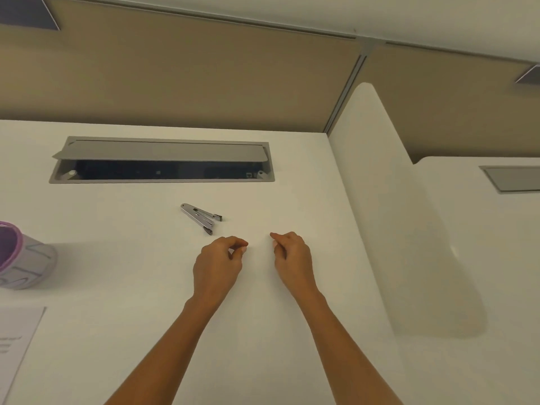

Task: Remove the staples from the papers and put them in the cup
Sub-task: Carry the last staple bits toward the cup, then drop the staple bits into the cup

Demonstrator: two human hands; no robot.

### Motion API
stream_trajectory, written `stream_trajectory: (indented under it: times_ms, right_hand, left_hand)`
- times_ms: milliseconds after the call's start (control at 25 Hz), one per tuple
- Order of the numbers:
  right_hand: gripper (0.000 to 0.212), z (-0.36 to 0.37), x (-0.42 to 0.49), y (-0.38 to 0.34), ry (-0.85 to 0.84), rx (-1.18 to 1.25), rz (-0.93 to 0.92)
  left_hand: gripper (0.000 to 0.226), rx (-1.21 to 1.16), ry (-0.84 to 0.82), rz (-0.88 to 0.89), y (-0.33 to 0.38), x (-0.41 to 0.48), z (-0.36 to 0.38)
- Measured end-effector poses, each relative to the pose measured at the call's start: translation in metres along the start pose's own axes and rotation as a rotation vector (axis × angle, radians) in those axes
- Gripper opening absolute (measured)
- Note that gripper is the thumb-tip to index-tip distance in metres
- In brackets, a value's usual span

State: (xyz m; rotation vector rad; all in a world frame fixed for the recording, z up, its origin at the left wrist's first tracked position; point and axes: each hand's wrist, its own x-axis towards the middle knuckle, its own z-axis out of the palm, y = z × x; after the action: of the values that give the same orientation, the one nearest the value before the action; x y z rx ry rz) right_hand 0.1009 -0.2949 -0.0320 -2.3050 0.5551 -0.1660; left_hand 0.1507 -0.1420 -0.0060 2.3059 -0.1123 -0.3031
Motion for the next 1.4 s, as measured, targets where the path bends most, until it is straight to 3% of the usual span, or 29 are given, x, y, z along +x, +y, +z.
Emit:
stream_trajectory:
  times_ms: [200, 520, 640, 840, 920, 1120, 1400]
  right_hand:
    - [0.055, 0.013, 0.009, 0.008, 0.025, -0.486, -0.386]
    - [0.06, 0.018, 0.013, 0.0, -0.009, -0.784, -0.481]
    - [0.049, 0.008, 0.016, -0.009, -0.088, -0.51, -0.314]
    - [0.033, -0.015, 0.026, -0.027, -0.122, 0.514, 0.451]
    - [0.026, -0.026, 0.027, -0.034, -0.158, 0.763, 0.609]
    - [0.026, -0.034, 0.022, -0.042, -0.298, 1.05, 0.641]
    - [0.008, -0.007, 0.01, -0.096, -0.381, 1.022, 0.591]
  left_hand:
    - [0.014, 0.091, 0.034, 0.006, 0.007, 0.003, 0.011]
    - [0.016, 0.089, 0.068, -0.029, 0.006, 0.006, 0.011]
    - [0.015, 0.035, 0.067, -0.051, 0.007, 0.005, 0.01]
    - [0.013, -0.039, 0.069, -0.086, 0.004, 0.007, -0.003]
    - [0.013, -0.066, 0.076, -0.093, 0.002, 0.008, -0.01]
    - [0.015, -0.106, 0.092, -0.095, 0.003, 0.006, -0.023]
    - [0.014, -0.254, 0.157, -0.086, -0.008, -0.005, -0.07]
